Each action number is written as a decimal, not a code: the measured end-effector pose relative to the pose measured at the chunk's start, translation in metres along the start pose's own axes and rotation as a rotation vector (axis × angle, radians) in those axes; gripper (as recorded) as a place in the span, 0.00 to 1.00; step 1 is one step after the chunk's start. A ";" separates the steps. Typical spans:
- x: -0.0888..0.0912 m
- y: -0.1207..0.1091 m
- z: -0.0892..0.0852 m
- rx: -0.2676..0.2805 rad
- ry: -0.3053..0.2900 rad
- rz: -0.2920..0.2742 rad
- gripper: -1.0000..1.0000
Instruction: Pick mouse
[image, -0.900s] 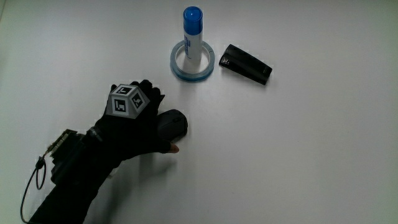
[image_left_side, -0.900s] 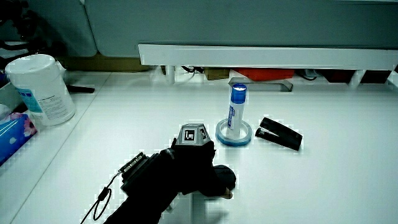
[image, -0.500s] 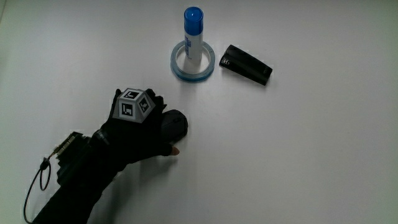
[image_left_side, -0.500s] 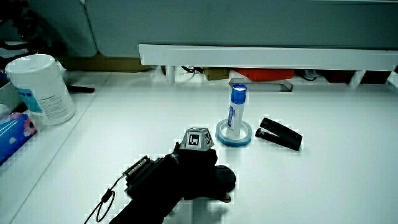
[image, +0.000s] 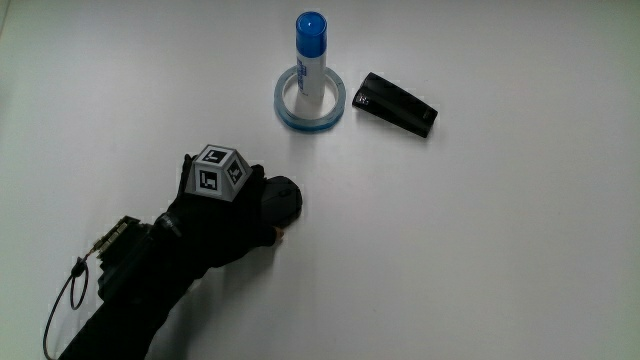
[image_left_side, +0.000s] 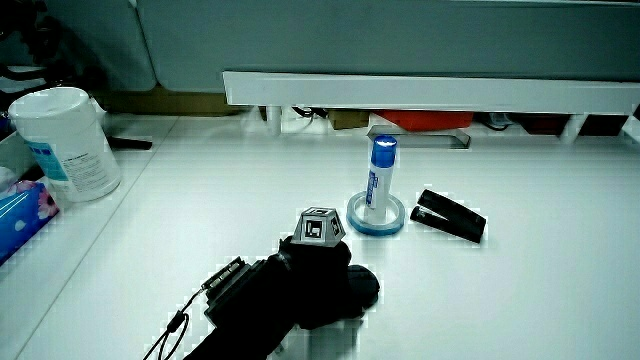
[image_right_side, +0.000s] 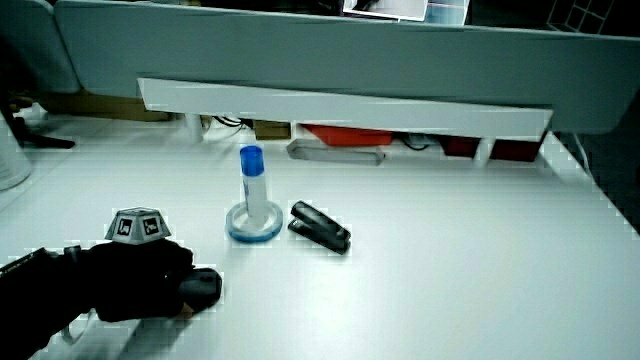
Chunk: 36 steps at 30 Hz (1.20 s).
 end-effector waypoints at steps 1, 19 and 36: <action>0.000 0.003 -0.001 0.006 0.009 0.006 0.50; 0.007 0.011 -0.016 0.026 0.083 0.014 0.69; 0.008 0.007 -0.020 0.133 0.103 -0.006 1.00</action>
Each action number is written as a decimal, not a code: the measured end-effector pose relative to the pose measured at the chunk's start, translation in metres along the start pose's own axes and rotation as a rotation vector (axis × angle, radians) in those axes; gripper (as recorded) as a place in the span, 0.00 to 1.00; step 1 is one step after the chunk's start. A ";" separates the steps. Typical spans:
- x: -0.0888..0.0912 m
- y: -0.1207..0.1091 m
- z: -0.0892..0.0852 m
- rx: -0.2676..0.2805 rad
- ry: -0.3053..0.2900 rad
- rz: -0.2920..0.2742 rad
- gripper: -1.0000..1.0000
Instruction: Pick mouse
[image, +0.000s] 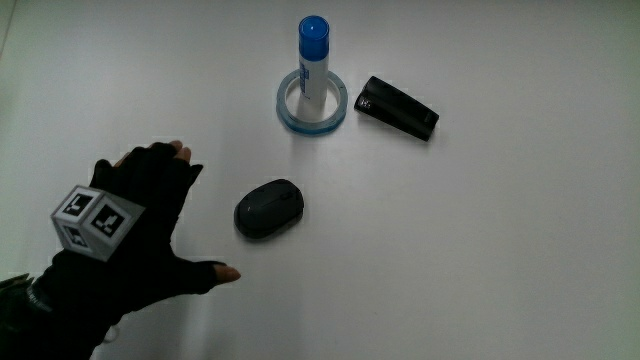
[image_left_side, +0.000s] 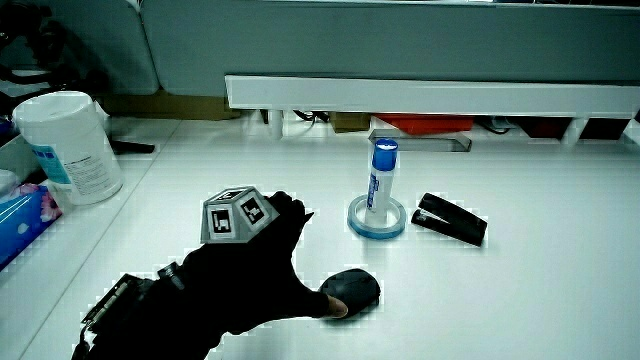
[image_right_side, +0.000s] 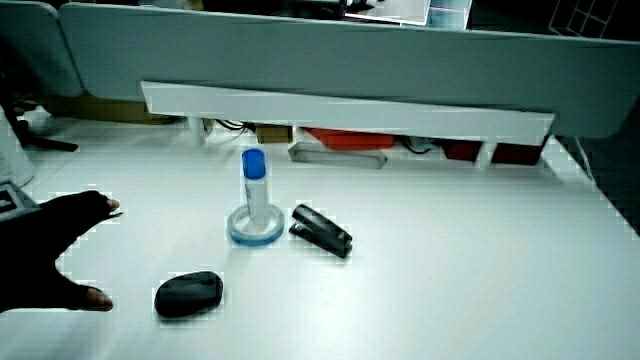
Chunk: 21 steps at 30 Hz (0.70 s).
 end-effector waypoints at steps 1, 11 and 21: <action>-0.001 0.000 0.000 0.003 -0.007 -0.004 1.00; 0.016 -0.031 0.033 0.084 -0.007 -0.085 1.00; 0.048 -0.037 0.081 0.145 -0.008 -0.146 1.00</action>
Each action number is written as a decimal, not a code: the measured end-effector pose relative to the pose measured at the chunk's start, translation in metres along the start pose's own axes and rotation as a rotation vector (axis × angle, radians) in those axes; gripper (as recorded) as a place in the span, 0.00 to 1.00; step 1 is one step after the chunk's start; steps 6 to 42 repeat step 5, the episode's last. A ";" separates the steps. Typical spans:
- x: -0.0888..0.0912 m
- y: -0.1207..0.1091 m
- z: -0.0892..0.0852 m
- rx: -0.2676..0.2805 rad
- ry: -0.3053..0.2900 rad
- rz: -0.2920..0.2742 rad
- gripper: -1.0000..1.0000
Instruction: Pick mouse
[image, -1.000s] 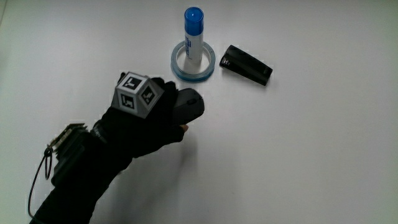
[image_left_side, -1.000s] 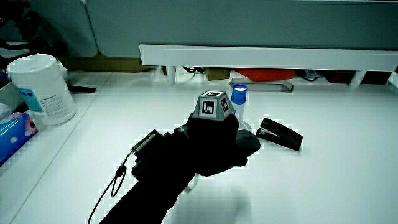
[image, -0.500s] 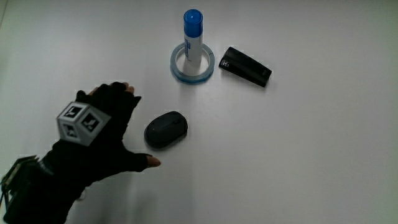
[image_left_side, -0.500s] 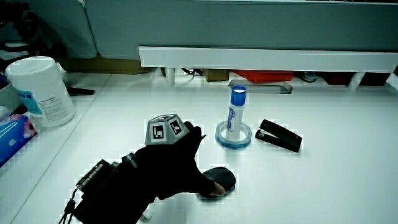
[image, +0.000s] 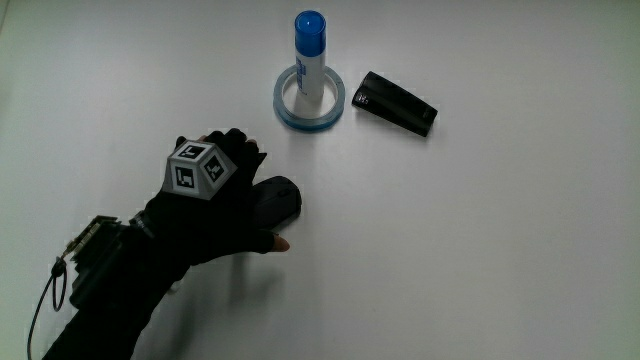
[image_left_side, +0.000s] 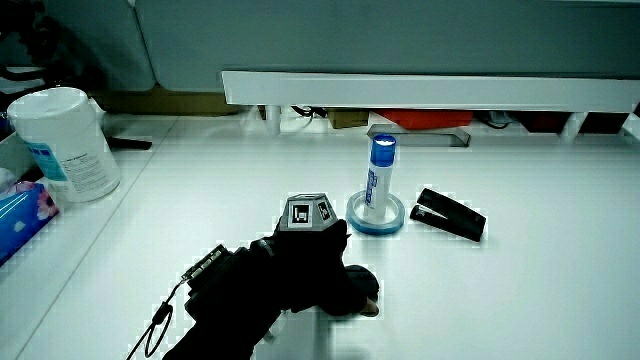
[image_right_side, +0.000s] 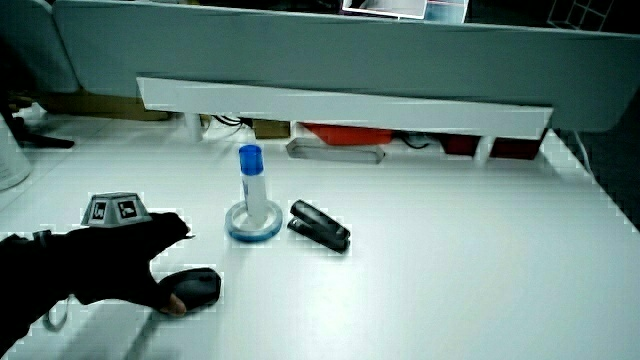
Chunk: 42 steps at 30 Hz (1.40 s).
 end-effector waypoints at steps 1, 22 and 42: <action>0.002 0.004 0.002 0.015 -0.003 -0.007 1.00; 0.006 0.023 0.008 0.040 0.063 0.057 1.00; 0.006 0.023 0.008 0.040 0.063 0.057 1.00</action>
